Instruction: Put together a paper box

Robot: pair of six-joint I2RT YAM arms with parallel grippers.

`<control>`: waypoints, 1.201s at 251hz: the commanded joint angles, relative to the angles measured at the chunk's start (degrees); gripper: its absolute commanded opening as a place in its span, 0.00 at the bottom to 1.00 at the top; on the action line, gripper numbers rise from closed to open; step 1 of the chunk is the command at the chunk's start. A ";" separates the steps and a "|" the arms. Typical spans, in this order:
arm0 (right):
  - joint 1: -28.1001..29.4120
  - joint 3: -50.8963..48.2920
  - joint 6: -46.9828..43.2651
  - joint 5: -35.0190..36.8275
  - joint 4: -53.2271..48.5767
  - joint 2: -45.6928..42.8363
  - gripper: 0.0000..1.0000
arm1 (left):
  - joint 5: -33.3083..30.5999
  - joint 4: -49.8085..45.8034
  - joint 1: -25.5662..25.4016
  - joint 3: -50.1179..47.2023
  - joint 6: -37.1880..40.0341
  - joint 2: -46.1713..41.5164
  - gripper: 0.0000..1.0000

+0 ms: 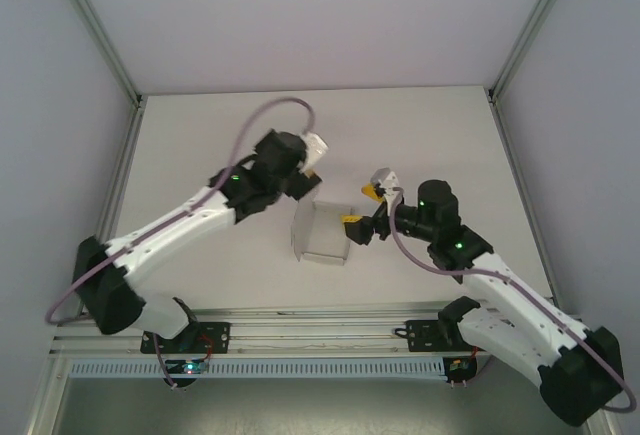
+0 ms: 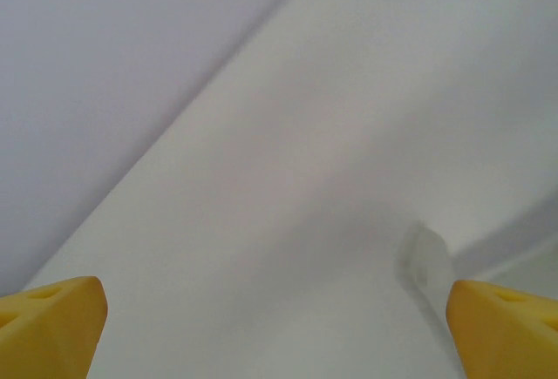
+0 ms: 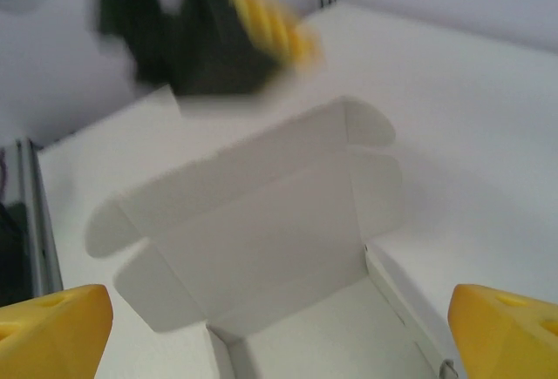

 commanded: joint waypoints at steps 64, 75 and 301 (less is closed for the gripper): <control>0.88 20.42 -8.91 10.41 -16.14 33.21 0.80 | -5.84 -3.06 1.54 -16.12 -41.00 -25.19 1.00; 1.17 22.09 -8.84 10.75 -17.09 36.54 0.75 | -6.86 -3.27 1.61 -18.94 -42.62 -26.90 1.00; 11.76 17.87 24.16 40.08 -11.41 42.62 0.15 | -12.06 -4.22 1.86 -30.21 -49.22 -34.43 1.00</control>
